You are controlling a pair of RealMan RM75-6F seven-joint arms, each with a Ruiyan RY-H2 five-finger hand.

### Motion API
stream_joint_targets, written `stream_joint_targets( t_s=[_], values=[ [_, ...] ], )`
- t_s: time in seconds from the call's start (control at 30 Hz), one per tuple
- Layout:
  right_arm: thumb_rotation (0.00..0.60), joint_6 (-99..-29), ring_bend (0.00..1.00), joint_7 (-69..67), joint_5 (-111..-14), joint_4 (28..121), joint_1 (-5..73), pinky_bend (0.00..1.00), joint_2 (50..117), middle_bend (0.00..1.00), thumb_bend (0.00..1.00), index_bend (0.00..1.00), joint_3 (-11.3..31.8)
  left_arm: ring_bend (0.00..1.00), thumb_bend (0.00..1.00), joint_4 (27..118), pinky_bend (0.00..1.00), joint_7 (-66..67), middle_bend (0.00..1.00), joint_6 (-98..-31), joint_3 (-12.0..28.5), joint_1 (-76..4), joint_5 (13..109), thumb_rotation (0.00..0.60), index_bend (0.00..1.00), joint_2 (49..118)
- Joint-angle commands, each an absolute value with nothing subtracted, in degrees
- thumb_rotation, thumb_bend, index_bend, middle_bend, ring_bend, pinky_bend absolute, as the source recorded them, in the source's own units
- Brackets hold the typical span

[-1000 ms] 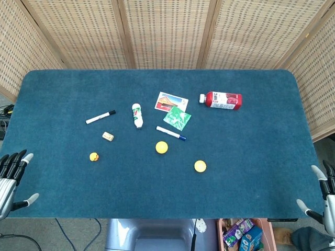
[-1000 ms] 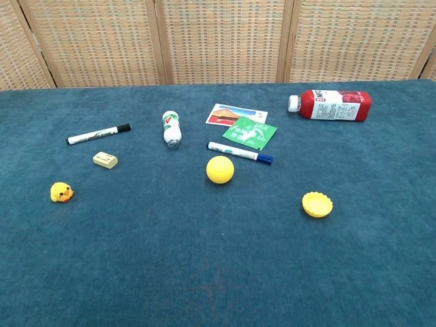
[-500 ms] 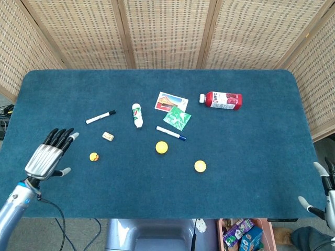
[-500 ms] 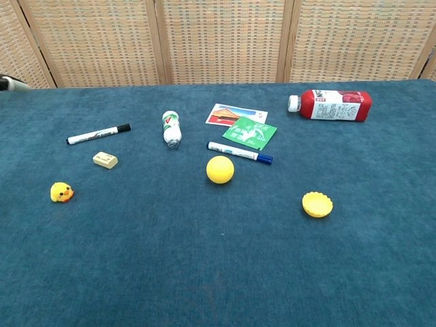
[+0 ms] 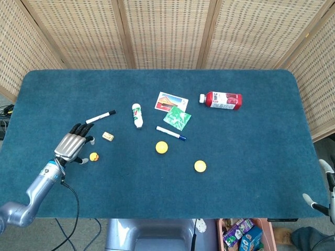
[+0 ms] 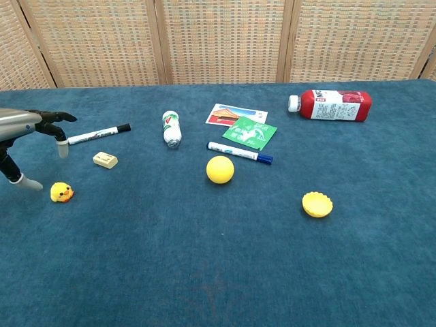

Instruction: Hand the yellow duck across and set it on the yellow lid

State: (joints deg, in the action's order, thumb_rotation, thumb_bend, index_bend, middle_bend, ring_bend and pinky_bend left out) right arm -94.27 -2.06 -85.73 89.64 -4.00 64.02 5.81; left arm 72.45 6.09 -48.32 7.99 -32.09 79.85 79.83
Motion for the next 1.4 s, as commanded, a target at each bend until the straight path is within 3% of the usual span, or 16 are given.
stream_joint_targets(
  t_s=[0.03,0.17,0.87,1.4],
  values=[
    [0.6,-93.86,0.0,-2.1,-85.42,89.43,-3.83,0.0,64.01,0.0,0.0,0.0,5.89,0.0,0.16,71.25,0.0,6.31,0.0,-47.72,7.6,-32.65,79.13,0.6,0.42,80.76],
    [0.6,-93.36,0.0,-2.53,-84.76,89.18,-3.66,0.0,63.95,0.0,0.0,0.0,6.12,0.0,0.17,69.85,0.0,6.97,0.0,-47.24,6.96,-33.0,78.41,0.6,0.46,81.57],
    [0.6,-91.59,0.0,-2.85,-83.29,88.64,-2.9,0.0,64.12,0.0,0.0,0.0,6.43,0.0,0.23,68.27,0.0,8.68,0.0,-43.47,5.76,-35.78,74.63,0.6,0.46,83.9],
    [0.6,-91.36,0.0,-3.77,-82.99,88.34,-2.79,0.0,64.06,0.0,0.0,0.0,6.53,0.0,0.29,68.56,0.0,8.11,0.0,-44.6,5.05,-36.67,75.04,0.6,0.57,83.93]
  ],
)
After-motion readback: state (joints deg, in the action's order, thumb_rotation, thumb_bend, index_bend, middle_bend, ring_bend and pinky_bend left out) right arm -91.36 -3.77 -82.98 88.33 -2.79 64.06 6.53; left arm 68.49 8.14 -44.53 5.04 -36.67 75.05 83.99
